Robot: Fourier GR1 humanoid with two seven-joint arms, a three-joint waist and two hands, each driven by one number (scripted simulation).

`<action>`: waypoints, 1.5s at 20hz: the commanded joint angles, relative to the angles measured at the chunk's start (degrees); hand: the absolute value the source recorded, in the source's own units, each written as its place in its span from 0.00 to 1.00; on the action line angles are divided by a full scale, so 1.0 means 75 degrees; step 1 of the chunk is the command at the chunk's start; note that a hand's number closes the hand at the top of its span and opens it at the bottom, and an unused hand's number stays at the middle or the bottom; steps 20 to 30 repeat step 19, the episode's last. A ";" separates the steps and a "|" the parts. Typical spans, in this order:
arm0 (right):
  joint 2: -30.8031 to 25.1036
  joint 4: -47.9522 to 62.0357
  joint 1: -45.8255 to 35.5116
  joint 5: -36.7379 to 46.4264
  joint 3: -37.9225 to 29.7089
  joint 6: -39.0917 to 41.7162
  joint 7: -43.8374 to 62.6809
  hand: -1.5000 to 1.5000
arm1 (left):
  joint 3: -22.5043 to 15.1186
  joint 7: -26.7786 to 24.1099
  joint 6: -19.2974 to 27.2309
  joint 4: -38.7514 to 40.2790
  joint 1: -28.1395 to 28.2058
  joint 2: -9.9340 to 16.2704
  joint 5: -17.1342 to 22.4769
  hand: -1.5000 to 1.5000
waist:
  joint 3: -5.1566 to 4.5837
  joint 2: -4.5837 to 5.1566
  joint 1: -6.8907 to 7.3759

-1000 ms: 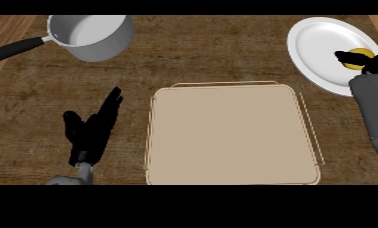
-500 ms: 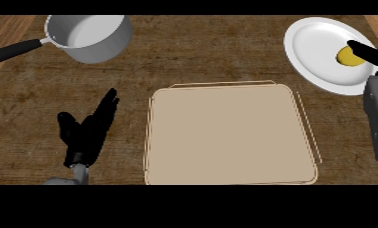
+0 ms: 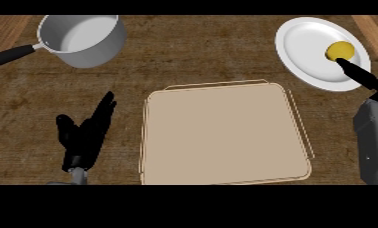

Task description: Pick the lemon from the tray and place it in the plate

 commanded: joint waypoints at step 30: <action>0.2242 -0.5713 0.4299 0.1066 0.2923 0.0552 0.2707 0.00 | 0.0284 0.0073 -0.0260 0.0457 0.0119 -0.0268 -0.0150 0.50 | -0.0052 0.0040 -0.0016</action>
